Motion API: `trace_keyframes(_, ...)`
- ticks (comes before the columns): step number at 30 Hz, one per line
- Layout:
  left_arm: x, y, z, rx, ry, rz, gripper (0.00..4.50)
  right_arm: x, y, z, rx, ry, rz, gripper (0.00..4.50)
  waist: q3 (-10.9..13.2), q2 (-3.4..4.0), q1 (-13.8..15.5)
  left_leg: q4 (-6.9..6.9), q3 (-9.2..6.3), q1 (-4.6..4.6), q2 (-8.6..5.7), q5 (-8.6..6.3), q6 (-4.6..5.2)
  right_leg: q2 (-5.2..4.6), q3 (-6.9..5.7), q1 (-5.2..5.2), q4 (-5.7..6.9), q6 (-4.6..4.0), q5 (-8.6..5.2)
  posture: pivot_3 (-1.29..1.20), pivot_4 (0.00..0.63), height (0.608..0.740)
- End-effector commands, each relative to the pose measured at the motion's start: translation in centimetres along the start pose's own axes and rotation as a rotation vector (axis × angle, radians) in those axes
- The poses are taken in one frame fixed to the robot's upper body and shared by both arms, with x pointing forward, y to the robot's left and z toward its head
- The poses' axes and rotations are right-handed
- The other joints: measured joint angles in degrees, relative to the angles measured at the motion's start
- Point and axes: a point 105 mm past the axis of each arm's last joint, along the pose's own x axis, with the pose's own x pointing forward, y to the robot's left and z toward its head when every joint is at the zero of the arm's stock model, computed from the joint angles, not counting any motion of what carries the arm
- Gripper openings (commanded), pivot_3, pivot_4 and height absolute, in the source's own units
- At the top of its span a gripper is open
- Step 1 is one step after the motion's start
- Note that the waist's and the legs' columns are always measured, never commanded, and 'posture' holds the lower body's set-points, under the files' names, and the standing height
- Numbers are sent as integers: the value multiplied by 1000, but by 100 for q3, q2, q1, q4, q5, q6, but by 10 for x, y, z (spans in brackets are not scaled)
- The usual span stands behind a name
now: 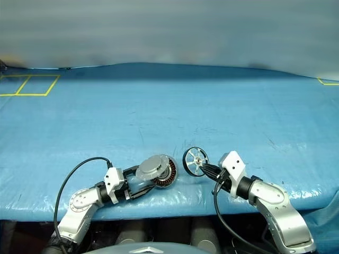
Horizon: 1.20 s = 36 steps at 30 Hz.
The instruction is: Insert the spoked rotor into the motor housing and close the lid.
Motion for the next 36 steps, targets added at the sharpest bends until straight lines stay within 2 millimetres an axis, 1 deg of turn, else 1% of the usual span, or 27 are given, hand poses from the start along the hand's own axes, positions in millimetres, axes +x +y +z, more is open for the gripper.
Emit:
trace_keyframes(1,-17,9,15,15,-35,21,3693,-2,-5,8,-12,-28,-8,18,2,1,-42,-6,1,-1,1,0,0,1,0,-3,0,0,0,0,150,740)
trace_keyframes(4,-20,11,28,33,-65,21,3693,-1,-6,10,-9,-34,-1,18,4,0,-42,-11,0,-6,1,0,0,0,-1,-8,-2,0,0,0,150,740)
trace_keyframes(7,-21,11,35,54,-66,8,3693,-3,-4,12,-15,-37,19,18,5,-2,-35,-10,0,-10,0,0,1,-2,-1,-6,-13,0,0,0,150,740)
trace_keyframes(9,-21,11,38,60,-60,1,3693,-3,1,14,-22,-40,48,18,5,-2,-35,-10,0,-11,-1,-1,1,-2,0,-5,-17,0,0,0,150,740)
trace_keyframes(14,-19,9,37,52,-37,-13,3693,0,12,16,-44,-39,111,18,6,-3,-39,-11,0,-11,-2,-2,3,0,-1,-5,-19,0,0,0,150,740)
trace_keyframes(17,-18,6,32,41,-19,-23,3693,5,23,15,-59,-30,165,18,6,-3,-46,-11,-1,-10,0,-2,3,3,-2,-5,-19,0,0,0,150,740)
trace_keyframes(21,-15,5,30,29,-10,-29,3693,15,33,19,-86,-36,231,18,9,-6,-49,-11,1,-10,-1,-2,3,1,-1,-6,-19,0,0,0,150,740)
trace_keyframes(24,-13,4,30,25,-5,-33,3693,20,34,20,-104,-35,256,18,12,-11,-46,-10,2,-9,0,-2,3,1,-1,-5,-19,0,0,0,150,740)
trace_keyframes(31,-7,-2,32,21,-3,-25,3693,36,34,35,-167,-81,293,18,18,-20,-41,-11,-1,-14,-1,-5,1,2,-3,-7,-20,-1,1,0,150,740)
trace_keyframes(36,-5,-5,33,18,1,-21,3693,46,32,40,-191,-98,302,18,18,-20,-42,-11,0,-13,0,-5,1,3,-3,-6,-20,-1,1,0,150,740)
